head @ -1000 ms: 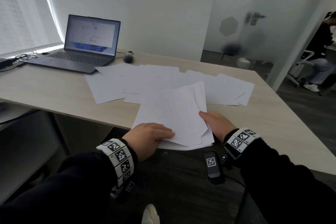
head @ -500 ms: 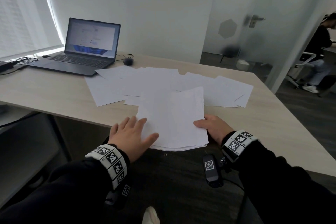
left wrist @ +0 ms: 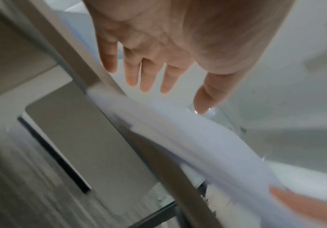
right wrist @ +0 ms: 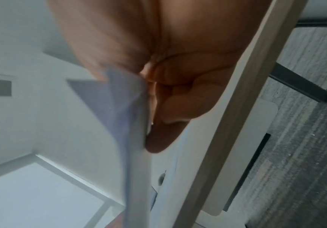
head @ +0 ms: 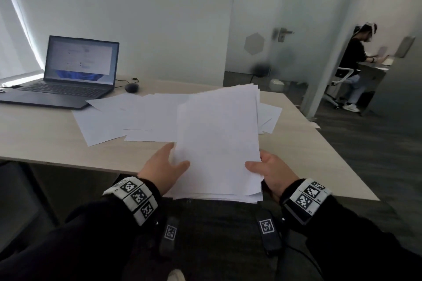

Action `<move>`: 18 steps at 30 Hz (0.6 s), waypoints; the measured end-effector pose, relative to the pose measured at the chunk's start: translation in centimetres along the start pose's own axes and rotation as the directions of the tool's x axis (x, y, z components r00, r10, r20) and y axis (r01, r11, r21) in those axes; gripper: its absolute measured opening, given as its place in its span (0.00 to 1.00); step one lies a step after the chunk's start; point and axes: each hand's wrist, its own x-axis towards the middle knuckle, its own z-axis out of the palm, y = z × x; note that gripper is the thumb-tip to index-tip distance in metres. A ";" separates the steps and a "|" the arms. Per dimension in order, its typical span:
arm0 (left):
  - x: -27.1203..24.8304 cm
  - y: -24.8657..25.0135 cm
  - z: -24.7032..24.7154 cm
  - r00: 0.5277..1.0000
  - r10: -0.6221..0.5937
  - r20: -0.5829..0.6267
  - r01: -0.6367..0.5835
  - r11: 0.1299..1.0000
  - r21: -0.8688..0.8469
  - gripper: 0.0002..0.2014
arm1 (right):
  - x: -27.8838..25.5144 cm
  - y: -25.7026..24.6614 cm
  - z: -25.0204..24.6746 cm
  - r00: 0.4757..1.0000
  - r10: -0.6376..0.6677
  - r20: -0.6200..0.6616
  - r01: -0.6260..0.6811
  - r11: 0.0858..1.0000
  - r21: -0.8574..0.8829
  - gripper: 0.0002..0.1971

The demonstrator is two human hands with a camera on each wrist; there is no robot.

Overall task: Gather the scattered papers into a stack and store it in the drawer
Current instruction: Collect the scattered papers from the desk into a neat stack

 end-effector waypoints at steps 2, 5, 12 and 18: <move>1.4 1.5 0.1 0.999 -0.043 0.022 0.047 0.976 -0.211 0.40 | -0.6 -0.4 -1.5 0.997 -0.055 -0.052 0.055 0.998 0.005 0.12; 3.3 4.0 0.4 0.998 -0.018 0.059 0.040 0.915 -0.402 0.38 | -0.9 -0.7 -3.6 0.988 -0.107 -0.107 0.107 0.994 -0.006 0.13; 5.2 9.4 2.7 0.984 0.147 -0.096 -0.175 0.778 -0.604 0.08 | -0.3 -2.1 -7.7 0.933 -0.226 -0.281 0.200 0.972 -0.121 0.11; 5.6 11.3 7.1 0.989 0.123 -0.085 -0.148 0.720 -0.678 0.12 | 0.2 -0.6 -9.4 0.911 -0.215 -0.351 0.162 0.971 -0.174 0.07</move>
